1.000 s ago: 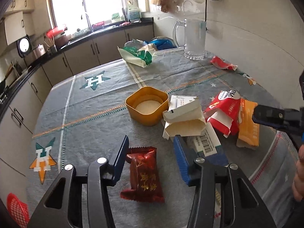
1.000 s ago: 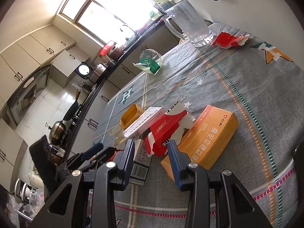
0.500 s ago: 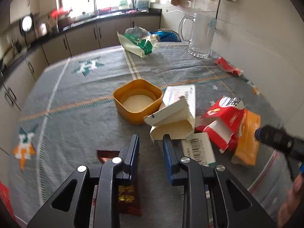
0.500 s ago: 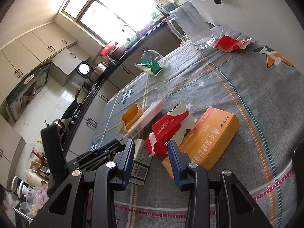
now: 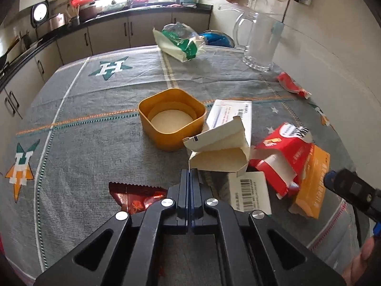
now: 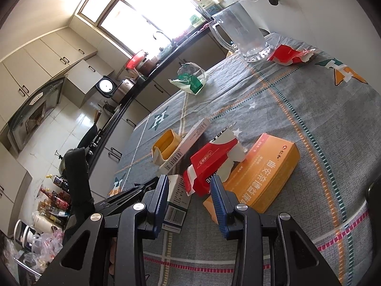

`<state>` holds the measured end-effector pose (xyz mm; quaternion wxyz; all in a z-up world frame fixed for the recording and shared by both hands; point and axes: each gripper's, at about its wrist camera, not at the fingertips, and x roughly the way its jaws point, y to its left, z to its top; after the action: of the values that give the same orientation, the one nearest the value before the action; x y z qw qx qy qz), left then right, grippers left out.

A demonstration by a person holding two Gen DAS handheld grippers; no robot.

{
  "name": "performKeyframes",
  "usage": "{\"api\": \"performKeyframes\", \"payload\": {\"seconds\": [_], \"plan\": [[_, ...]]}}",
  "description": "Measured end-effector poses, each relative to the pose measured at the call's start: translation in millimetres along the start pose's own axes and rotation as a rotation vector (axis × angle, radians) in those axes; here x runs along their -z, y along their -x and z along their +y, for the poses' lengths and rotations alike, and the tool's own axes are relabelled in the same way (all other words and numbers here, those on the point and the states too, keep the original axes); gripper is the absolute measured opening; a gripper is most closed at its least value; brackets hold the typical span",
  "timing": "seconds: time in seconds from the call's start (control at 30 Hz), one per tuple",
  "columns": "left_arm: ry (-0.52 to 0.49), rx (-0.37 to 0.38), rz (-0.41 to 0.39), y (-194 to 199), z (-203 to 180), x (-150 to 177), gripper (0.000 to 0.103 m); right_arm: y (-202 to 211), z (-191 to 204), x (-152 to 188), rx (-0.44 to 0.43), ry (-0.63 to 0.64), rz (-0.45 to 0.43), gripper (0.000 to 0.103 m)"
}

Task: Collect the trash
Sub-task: 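Grasp the white medicine box flap with the left gripper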

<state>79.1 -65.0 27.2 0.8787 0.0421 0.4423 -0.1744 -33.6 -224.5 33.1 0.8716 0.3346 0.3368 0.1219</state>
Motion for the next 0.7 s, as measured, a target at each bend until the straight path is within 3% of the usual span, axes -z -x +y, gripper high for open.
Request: {"api": "performKeyframes", "payload": {"seconds": [0.13,0.4,0.7], "plan": [[-0.062,-0.025,-0.037,14,-8,2,0.001,0,-1,0,-0.003,-0.002,0.000,0.041],[-0.063,-0.024,-0.093,50,2,13,0.001,0,-2,0,0.004,-0.004,-0.004,0.041],[0.003,-0.050,-0.137,121,50,75,0.001,-5,3,1,0.008,0.025,0.010,0.041]]}}
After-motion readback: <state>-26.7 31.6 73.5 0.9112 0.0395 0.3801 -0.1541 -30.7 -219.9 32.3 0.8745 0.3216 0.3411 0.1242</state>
